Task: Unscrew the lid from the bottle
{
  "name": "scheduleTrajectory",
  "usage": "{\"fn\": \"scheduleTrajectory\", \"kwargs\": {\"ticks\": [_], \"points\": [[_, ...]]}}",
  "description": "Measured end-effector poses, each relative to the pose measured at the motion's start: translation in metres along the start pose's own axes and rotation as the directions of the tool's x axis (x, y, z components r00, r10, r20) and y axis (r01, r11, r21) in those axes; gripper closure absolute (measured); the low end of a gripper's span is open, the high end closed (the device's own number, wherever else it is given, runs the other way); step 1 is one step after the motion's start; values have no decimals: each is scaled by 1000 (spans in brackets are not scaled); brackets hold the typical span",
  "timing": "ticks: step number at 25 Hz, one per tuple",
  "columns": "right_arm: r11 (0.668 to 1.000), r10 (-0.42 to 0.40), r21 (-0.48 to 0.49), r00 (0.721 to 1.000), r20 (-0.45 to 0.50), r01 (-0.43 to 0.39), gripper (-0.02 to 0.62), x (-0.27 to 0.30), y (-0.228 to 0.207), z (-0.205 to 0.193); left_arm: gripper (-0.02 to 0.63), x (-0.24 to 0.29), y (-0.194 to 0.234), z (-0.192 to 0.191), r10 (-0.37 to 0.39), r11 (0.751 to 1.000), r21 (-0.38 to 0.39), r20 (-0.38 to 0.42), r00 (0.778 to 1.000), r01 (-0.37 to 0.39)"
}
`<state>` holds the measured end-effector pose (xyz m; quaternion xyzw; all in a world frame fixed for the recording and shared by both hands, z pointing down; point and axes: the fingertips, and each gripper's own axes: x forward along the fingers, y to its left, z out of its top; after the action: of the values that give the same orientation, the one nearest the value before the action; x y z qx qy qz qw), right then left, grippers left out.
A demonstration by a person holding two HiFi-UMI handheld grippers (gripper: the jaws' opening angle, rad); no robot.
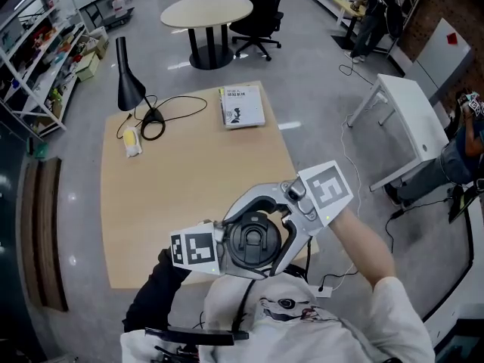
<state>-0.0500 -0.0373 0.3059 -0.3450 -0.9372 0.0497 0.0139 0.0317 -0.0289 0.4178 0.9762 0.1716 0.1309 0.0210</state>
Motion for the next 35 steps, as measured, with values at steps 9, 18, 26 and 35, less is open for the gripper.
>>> {"fn": "scheduleTrajectory", "kwargs": {"ticks": [9, 18, 26, 35], "points": [[996, -73, 41, 995, -63, 76, 48, -5, -2, -1, 199, 6, 9, 2, 109, 993, -40, 41, 993, -108], [827, -563, -133, 803, -195, 547, 120, -19, -40, -41, 199, -17, 61, -50, 486, 866, -22, -204, 850, -500], [958, -282, -48, 960, 2, 281, 120, -20, 11, 8, 199, 27, 17, -16, 246, 969, -2, -77, 966, -247], [106, -978, -40, 112, 177, 994, 120, -210, -18, -1, 199, -64, 99, -46, 875, 444, -175, -127, 467, -879]]}}
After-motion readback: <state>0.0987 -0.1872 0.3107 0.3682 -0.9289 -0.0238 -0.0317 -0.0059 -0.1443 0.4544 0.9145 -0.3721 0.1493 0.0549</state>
